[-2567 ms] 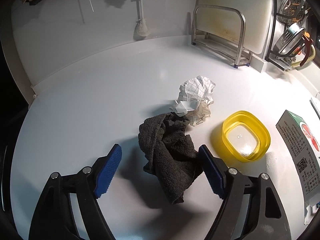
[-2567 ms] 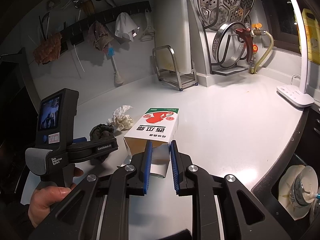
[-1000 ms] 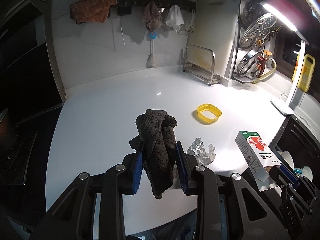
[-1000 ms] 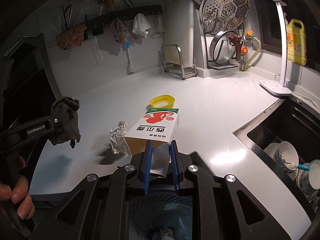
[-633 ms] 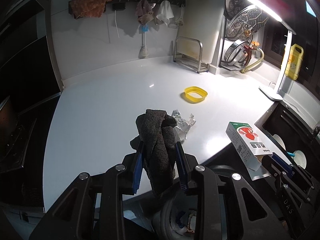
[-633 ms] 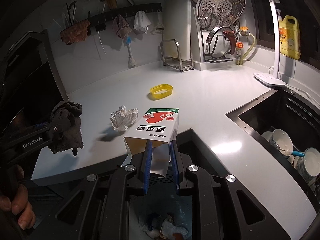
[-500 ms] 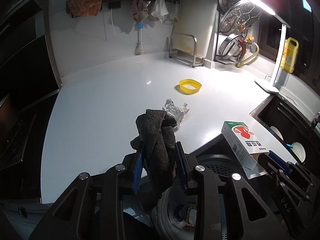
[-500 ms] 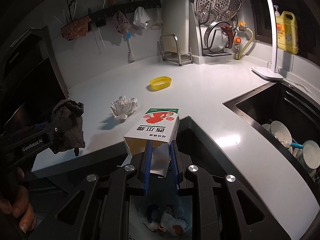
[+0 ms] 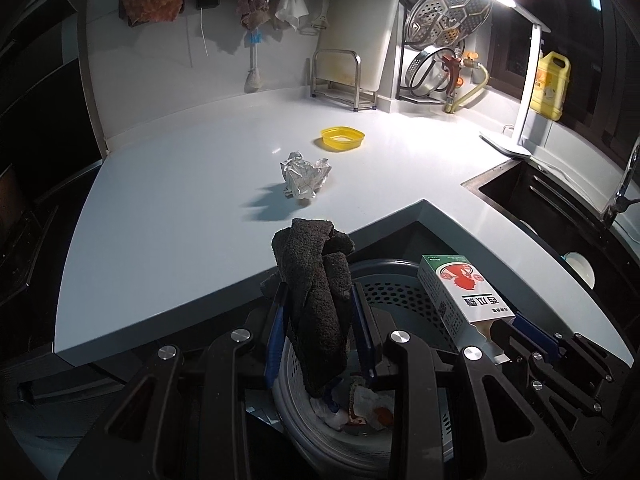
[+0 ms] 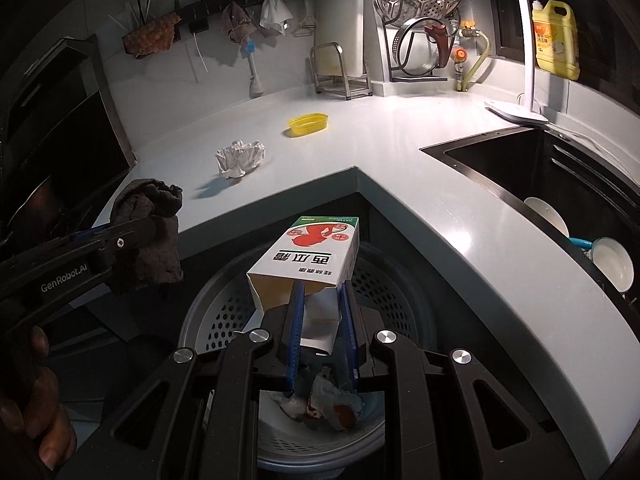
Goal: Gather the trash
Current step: 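Carry the black cloth and carton over the basket, then open both tools to drop the cloth and carton into the basket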
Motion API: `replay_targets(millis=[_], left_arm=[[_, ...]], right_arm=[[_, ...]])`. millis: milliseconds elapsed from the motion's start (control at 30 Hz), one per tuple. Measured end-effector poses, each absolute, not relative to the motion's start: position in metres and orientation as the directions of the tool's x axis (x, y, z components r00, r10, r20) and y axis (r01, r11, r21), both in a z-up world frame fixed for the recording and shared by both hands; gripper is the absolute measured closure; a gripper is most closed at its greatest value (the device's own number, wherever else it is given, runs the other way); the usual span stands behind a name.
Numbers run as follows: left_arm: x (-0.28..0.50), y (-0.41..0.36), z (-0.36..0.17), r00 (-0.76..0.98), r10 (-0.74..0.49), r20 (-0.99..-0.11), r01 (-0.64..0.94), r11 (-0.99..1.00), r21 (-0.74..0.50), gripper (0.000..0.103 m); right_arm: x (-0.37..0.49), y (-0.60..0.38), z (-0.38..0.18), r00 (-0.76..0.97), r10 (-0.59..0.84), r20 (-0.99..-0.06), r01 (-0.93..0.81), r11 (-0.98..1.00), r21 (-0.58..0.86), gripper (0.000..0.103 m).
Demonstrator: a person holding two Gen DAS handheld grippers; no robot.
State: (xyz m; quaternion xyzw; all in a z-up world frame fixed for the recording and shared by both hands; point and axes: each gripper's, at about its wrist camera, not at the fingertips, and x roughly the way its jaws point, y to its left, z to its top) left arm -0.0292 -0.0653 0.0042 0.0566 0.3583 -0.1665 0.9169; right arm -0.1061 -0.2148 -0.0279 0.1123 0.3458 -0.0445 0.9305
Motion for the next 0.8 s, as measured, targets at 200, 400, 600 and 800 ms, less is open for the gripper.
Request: replay_targets(millis=[200, 400, 600, 800], left_arm=[[-0.034, -0.072, -0.015, 0.644, -0.279, -0.713, 0.359, 0.932, -0.041, 0.073], [-0.034, -0.076, -0.030, 0.616, -0.275, -0.738, 0.361, 0.931, -0.045, 0.073], [-0.029, -0.076, -0.043, 0.584, -0.271, -0.765, 0.361, 0.931, -0.054, 0.072], [-0.028, -0.073, -0.046, 0.579, -0.273, -0.768, 0.354, 0.933, -0.064, 0.070]], right_arm=[[-0.113, -0.215, -0.042, 0.731, 0.002, -0.683, 0.162, 0.971, 0.177, 0.085], [-0.114, -0.213, -0.054, 0.704, 0.017, -0.710, 0.155, 0.972, 0.177, 0.085], [-0.111, -0.209, -0.060, 0.691, 0.030, -0.723, 0.138, 0.975, 0.173, 0.085], [-0.107, -0.212, -0.064, 0.678, 0.043, -0.733, 0.137, 0.973, 0.184, 0.084]])
